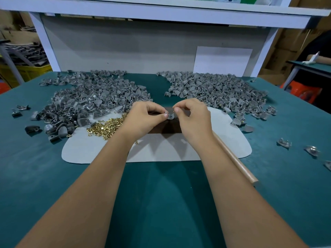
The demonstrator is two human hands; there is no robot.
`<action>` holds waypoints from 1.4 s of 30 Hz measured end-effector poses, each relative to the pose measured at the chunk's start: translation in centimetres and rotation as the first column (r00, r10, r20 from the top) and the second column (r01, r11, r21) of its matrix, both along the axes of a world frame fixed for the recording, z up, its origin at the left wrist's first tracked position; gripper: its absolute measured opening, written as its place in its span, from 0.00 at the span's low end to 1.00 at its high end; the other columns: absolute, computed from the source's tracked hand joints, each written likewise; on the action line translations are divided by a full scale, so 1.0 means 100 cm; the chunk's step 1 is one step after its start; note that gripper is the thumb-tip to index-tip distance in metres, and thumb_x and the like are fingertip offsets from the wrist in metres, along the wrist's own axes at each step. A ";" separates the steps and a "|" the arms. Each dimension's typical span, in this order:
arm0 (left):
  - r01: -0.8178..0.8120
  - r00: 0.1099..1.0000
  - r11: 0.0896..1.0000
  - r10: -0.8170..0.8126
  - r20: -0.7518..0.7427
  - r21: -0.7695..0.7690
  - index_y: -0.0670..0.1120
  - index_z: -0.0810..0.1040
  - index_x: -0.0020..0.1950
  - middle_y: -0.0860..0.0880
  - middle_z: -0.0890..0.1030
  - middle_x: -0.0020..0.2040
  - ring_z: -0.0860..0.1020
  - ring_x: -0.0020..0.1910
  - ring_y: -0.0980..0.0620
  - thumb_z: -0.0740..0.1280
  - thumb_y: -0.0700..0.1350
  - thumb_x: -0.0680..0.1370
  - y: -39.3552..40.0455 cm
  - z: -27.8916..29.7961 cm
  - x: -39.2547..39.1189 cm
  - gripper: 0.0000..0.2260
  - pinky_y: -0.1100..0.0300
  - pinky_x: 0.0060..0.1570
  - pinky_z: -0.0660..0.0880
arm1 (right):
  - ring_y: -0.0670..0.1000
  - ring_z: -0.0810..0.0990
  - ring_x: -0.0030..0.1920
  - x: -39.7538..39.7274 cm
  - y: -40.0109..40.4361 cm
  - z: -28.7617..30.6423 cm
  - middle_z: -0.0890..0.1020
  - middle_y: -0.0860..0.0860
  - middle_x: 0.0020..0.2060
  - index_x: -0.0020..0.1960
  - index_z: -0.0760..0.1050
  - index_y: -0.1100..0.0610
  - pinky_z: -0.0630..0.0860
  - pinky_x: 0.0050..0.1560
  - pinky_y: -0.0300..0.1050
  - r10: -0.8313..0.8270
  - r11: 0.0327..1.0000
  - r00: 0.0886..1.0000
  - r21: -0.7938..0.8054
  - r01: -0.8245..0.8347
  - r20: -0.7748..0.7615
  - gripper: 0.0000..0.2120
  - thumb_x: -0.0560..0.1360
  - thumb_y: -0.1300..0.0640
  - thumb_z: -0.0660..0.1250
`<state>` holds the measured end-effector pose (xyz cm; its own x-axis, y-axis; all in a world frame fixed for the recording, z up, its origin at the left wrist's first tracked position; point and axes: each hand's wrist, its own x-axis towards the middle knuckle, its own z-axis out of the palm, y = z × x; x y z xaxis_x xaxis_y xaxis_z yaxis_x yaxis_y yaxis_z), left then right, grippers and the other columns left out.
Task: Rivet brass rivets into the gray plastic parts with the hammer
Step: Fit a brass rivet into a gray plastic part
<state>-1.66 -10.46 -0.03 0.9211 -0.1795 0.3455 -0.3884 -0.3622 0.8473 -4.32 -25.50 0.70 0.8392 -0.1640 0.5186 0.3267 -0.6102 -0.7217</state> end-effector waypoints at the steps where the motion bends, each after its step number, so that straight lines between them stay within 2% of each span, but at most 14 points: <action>1: 0.004 1.000 1.000 -0.004 0.007 0.007 0.44 0.86 0.46 0.48 0.85 0.47 0.81 0.43 0.62 0.74 0.38 0.74 0.000 0.000 0.001 0.03 0.73 0.46 0.74 | 0.51 0.76 0.51 0.000 0.000 0.000 0.77 0.43 0.42 0.42 0.81 0.51 0.70 0.58 0.54 -0.024 0.999 1.000 -0.033 0.024 -0.014 0.06 0.74 0.60 0.69; 5: 0.013 0.999 0.999 -0.014 0.041 0.031 0.47 0.85 0.45 0.50 0.84 0.46 0.79 0.41 0.67 0.74 0.38 0.74 0.001 -0.001 0.002 0.04 0.76 0.45 0.72 | 0.51 0.75 0.54 0.000 0.001 -0.001 0.80 0.44 0.45 0.40 0.79 0.45 0.66 0.60 0.54 -0.048 0.997 0.995 -0.060 0.043 -0.088 0.07 0.75 0.56 0.69; 10: 0.009 0.999 1.000 -0.010 0.041 0.027 0.48 0.84 0.43 0.50 0.84 0.46 0.79 0.41 0.67 0.74 0.38 0.74 0.002 -0.002 0.003 0.05 0.76 0.45 0.71 | 0.52 0.75 0.53 -0.001 0.003 -0.001 0.80 0.46 0.45 0.39 0.77 0.43 0.67 0.61 0.56 -0.032 0.999 0.991 0.010 0.033 -0.128 0.08 0.75 0.55 0.69; 17: -0.010 0.999 0.998 0.007 0.041 0.054 0.43 0.86 0.45 0.47 0.84 0.47 0.79 0.42 0.64 0.74 0.37 0.74 0.001 -0.001 0.002 0.03 0.76 0.46 0.71 | 0.52 0.76 0.55 0.000 0.005 0.002 0.82 0.47 0.46 0.37 0.78 0.44 0.69 0.61 0.56 -0.043 0.998 0.981 0.038 0.051 -0.188 0.08 0.74 0.53 0.68; 20: -0.012 0.999 0.998 0.009 0.044 0.058 0.42 0.86 0.46 0.46 0.85 0.48 0.81 0.47 0.57 0.73 0.37 0.74 0.001 -0.001 0.001 0.03 0.72 0.50 0.73 | 0.52 0.77 0.55 0.000 0.007 0.002 0.82 0.47 0.46 0.36 0.77 0.43 0.69 0.61 0.56 -0.048 0.998 0.982 0.030 0.054 -0.185 0.09 0.74 0.53 0.68; 23: -0.015 0.999 0.998 0.012 0.044 0.063 0.41 0.86 0.47 0.46 0.85 0.48 0.81 0.49 0.53 0.73 0.37 0.74 0.001 -0.001 0.002 0.03 0.66 0.53 0.75 | 0.52 0.76 0.55 0.000 0.007 0.002 0.82 0.47 0.47 0.37 0.77 0.43 0.69 0.61 0.56 -0.045 0.999 0.983 0.016 0.049 -0.176 0.08 0.74 0.53 0.68; 31: -0.014 1.000 0.999 0.013 0.023 0.039 0.44 0.86 0.45 0.46 0.85 0.48 0.81 0.47 0.55 0.74 0.37 0.74 0.000 -0.002 0.002 0.03 0.69 0.50 0.75 | 0.53 0.77 0.53 -0.001 0.006 0.001 0.81 0.48 0.45 0.40 0.79 0.46 0.70 0.59 0.56 -0.039 0.999 0.988 -0.012 0.038 -0.147 0.06 0.74 0.55 0.69; 36: -0.015 1.000 0.999 0.015 0.024 0.033 0.44 0.86 0.45 0.47 0.85 0.47 0.81 0.45 0.59 0.74 0.37 0.74 0.000 -0.001 0.001 0.03 0.73 0.47 0.74 | 0.53 0.76 0.52 -0.001 0.007 -0.001 0.80 0.48 0.44 0.42 0.81 0.49 0.69 0.58 0.55 -0.088 0.990 0.992 -0.114 0.078 -0.086 0.04 0.74 0.56 0.69; 39: -0.020 1.000 0.999 0.019 0.019 0.028 0.44 0.86 0.44 0.48 0.85 0.47 0.80 0.43 0.62 0.74 0.38 0.74 0.000 -0.001 0.000 0.03 0.74 0.47 0.73 | 0.53 0.77 0.52 -0.001 0.007 -0.001 0.81 0.48 0.45 0.40 0.78 0.46 0.70 0.58 0.55 -0.073 0.996 0.991 -0.056 0.067 -0.109 0.07 0.75 0.56 0.68; 42: -0.017 1.000 1.000 0.017 0.009 0.022 0.44 0.85 0.45 0.47 0.85 0.48 0.80 0.44 0.61 0.74 0.38 0.74 0.000 -0.001 0.000 0.02 0.74 0.46 0.73 | 0.53 0.77 0.52 -0.002 0.008 -0.002 0.81 0.48 0.45 0.38 0.76 0.45 0.70 0.59 0.56 -0.058 0.998 0.991 -0.014 0.056 -0.125 0.09 0.75 0.56 0.68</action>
